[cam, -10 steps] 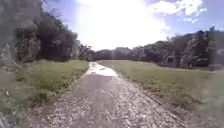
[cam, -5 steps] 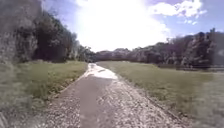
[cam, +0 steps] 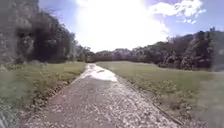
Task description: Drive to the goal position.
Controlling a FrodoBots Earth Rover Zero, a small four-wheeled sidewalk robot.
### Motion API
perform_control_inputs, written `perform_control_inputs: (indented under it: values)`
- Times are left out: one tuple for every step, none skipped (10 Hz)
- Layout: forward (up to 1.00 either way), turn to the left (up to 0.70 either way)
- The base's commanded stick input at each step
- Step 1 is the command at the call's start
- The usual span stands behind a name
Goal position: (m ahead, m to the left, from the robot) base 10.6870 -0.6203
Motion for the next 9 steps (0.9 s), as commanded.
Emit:
perform_control_inputs:
  values:
    - [0.7, 0.0]
    - [0.7, 0.0]
    - [0.7, 0.0]
    - [0.7, 0.0]
    - [0.7, 0.0]
    - [0.7, 0.0]
    - [0.7, 0.0]
    - [0.7, 0.0]
    - [0.7, 0.0]
